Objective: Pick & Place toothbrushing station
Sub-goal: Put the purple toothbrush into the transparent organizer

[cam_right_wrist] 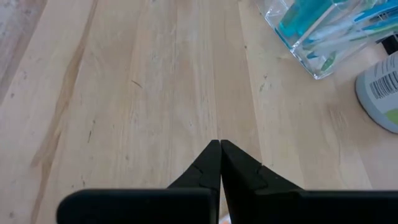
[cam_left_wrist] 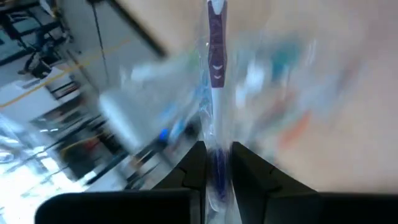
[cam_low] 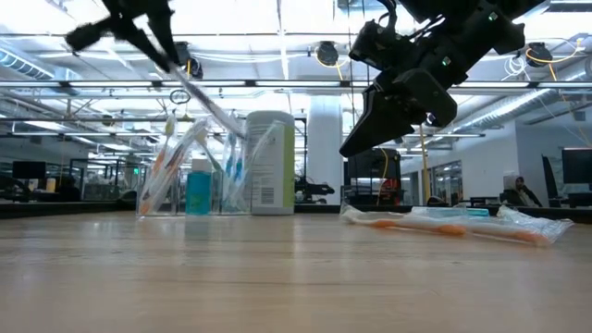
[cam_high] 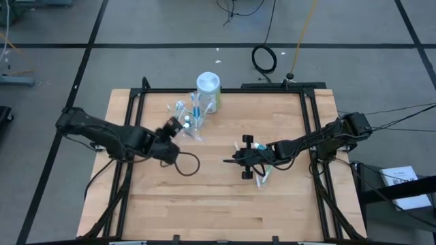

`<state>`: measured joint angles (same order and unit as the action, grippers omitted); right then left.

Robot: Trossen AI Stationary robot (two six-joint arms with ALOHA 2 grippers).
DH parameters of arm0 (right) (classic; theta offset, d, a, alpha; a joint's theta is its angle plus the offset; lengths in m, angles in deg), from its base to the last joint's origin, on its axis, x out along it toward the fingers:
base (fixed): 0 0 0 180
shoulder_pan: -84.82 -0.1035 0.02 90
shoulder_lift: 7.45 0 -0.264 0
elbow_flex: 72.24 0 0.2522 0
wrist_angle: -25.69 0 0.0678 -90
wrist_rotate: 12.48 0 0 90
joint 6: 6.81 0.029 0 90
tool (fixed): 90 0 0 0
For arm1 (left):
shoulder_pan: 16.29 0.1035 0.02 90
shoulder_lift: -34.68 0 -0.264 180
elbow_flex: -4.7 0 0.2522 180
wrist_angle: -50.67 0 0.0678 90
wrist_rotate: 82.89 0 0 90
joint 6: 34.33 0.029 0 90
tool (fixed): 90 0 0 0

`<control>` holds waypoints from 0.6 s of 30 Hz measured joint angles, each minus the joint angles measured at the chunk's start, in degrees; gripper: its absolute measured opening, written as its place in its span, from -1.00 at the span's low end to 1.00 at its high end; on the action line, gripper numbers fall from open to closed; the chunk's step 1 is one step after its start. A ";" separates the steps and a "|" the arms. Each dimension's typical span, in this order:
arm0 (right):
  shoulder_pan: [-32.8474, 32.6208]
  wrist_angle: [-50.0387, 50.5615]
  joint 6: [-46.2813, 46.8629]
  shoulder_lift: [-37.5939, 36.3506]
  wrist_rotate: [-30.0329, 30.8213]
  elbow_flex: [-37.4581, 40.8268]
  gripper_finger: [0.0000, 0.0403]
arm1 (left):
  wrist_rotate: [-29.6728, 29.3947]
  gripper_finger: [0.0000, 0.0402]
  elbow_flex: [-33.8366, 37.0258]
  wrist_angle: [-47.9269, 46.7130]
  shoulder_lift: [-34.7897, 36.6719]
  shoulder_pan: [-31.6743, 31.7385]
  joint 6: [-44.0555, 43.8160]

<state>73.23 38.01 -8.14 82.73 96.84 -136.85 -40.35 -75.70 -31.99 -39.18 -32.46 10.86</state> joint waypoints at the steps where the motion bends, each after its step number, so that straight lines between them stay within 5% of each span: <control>1: 0.00 -0.04 0.10 0.00 0.01 0.01 -0.98 | -1.81 -0.76 -1.75 -4.15 0.05 0.48 1.60; 9: 0.00 -0.43 -0.08 0.00 0.03 1.40 -0.98 | -7.50 -0.75 -5.74 -21.39 -0.11 7.70 11.05; 13: 0.01 -0.46 -1.48 0.00 0.08 1.66 -0.98 | -8.96 -0.75 -4.32 -18.48 -0.29 10.13 18.63; 18: 0.69 -0.90 -1.50 0.00 0.07 1.66 -0.98 | -13.10 -0.75 -3.89 -2.78 -1.57 11.05 33.45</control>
<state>73.92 37.11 -9.63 82.73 96.91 -135.19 -53.45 -79.58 -34.77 -40.75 -21.41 44.30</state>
